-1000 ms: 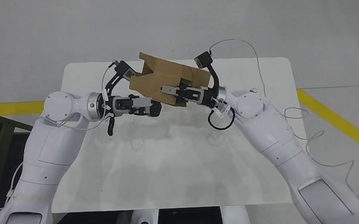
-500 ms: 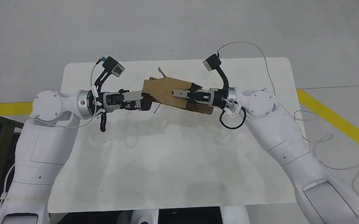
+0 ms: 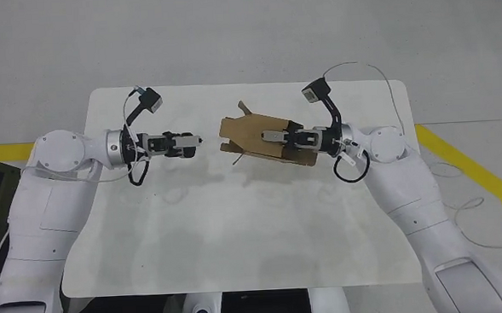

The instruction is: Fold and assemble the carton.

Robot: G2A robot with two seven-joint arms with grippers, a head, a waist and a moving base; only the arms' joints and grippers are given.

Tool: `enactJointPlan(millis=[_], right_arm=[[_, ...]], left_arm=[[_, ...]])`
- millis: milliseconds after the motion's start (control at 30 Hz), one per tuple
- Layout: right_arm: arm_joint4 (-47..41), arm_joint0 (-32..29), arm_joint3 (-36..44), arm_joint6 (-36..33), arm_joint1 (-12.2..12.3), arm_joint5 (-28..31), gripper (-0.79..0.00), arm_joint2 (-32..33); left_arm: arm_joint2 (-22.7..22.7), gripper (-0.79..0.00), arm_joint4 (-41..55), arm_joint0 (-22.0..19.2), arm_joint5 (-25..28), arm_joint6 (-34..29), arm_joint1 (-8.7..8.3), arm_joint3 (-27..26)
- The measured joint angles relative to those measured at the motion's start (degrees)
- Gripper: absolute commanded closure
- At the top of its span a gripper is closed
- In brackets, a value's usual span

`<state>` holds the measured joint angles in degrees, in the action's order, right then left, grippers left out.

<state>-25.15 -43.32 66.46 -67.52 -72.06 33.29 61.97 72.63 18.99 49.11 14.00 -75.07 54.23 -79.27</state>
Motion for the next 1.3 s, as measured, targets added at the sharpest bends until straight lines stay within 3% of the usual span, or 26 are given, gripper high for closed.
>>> enactJointPlan(millis=[300, 1300], right_arm=[[-2.96, -0.9, 2.49, -1.59, 0.28, 0.41, 0.0, 0.43], [-6.89, 1.14, 3.66, -2.06, -1.03, 1.41, 0.0, -4.45]], left_arm=[[-2.97, -0.785, -6.62, -1.84, -0.46, 2.43, 0.19, 1.84], [-9.46, -0.785, -0.2, -4.68, 0.89, 0.78, 1.8, 2.74]])
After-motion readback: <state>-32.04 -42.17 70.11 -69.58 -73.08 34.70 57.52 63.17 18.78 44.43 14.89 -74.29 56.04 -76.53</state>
